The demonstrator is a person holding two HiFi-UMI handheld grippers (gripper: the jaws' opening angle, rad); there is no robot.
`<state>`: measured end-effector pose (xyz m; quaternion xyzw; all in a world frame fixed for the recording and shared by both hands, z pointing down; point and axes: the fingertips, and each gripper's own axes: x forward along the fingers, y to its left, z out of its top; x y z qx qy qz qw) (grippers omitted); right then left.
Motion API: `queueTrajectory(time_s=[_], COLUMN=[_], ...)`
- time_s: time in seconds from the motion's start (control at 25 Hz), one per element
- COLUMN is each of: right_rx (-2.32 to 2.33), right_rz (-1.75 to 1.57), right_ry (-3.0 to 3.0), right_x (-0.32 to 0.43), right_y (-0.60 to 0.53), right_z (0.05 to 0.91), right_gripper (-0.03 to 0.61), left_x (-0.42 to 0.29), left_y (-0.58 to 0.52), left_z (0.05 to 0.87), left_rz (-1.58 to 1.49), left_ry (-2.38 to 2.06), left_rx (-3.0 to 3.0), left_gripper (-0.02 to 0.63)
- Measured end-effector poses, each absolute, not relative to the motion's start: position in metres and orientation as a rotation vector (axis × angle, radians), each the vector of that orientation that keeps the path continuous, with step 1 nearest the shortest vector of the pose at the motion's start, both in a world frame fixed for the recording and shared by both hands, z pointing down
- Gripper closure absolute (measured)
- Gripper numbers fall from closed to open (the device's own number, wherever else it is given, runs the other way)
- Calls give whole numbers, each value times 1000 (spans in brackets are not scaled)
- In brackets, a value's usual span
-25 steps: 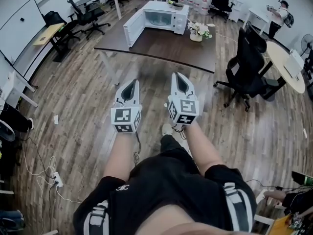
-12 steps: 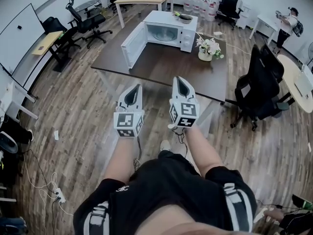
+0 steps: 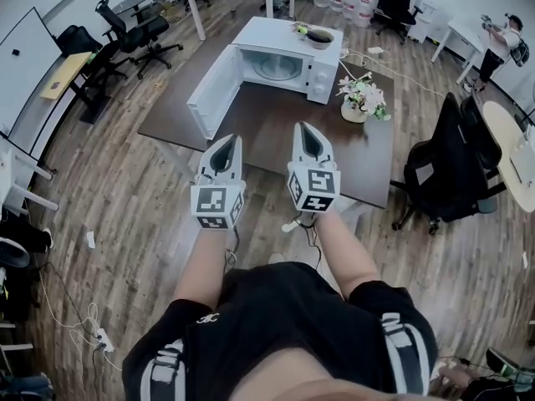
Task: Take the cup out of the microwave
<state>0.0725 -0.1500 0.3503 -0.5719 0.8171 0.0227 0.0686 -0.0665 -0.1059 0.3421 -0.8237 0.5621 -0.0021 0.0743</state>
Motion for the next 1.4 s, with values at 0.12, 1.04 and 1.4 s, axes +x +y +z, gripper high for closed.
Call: queueTrajectory(time_s=[0.12, 1.04, 1.4], right_rx=[-1722, -1806, -1844], right_rz=[55, 72, 60], right_ry=[2464, 2447, 2420], right_x=[74, 38, 29], right_y=[-171, -359, -435], right_z=[352, 379, 398], right_gripper=[577, 577, 572], left_x=[-63, -82, -94], left_y=[-130, -321, -403], left_z=[343, 360, 375], left_rz=[-13, 18, 15], left_ry=[1687, 1591, 1596], left_rx=[-2481, -2554, -2612], left_gripper=[617, 617, 617])
